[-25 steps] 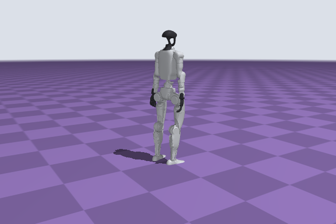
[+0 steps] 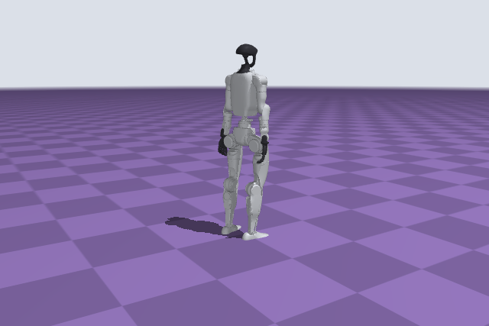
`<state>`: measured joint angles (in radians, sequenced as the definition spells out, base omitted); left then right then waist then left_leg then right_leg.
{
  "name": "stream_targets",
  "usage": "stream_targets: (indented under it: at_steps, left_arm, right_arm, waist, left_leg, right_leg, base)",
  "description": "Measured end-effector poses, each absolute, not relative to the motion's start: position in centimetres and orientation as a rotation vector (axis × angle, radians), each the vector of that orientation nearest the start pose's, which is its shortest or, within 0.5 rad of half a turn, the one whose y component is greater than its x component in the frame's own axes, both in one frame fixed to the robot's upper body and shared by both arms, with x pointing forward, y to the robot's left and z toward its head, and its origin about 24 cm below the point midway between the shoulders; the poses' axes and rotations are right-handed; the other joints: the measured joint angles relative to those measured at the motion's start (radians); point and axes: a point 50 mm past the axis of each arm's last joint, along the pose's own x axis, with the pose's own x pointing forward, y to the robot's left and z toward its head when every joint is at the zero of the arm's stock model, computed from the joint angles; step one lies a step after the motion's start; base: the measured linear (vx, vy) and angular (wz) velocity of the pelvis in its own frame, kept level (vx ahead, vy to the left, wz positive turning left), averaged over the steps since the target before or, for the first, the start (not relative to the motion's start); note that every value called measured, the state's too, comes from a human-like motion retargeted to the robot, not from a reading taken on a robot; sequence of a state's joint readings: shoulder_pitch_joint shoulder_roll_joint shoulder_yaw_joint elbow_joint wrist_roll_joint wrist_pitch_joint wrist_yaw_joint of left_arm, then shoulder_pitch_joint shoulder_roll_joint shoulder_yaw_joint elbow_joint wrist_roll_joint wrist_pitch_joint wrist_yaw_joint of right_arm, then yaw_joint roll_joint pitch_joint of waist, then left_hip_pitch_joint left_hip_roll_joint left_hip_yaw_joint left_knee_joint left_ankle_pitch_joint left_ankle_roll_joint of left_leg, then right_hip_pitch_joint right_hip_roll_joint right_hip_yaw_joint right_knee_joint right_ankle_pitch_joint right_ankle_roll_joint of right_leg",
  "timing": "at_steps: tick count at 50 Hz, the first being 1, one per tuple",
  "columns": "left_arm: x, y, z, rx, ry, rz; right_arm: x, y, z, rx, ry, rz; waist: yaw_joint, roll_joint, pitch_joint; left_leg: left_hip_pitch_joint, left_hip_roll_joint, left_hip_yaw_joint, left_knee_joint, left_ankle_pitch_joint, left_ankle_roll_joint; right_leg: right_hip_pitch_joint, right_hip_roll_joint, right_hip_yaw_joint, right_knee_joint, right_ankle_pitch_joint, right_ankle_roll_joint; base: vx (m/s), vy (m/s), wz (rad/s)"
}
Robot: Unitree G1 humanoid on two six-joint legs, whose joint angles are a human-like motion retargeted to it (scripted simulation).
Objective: Upper body actions
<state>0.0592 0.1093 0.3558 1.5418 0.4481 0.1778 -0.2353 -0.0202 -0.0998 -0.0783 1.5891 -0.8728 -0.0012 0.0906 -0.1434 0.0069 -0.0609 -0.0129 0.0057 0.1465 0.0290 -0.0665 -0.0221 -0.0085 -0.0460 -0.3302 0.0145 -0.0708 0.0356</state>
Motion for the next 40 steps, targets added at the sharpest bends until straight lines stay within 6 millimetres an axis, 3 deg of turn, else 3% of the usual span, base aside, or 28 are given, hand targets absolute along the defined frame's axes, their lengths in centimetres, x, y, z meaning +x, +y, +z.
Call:
stream_targets:
  at_steps: [40]
  left_arm:
    - [-2.79,18.68,-17.69,-0.058,1.788,-0.126]
  right_arm:
    - [1.09,-18.69,-17.97,-0.651,1.543,0.633]
  waist:
    - [0.001,-0.001,0.001]
  left_leg:
    - [0.000,0.000,0.001,0.001,-0.001,0.000]
  right_leg:
    - [0.000,0.001,0.002,0.000,0.000,-0.001]
  base:
    - [0.00,0.00,0.00]
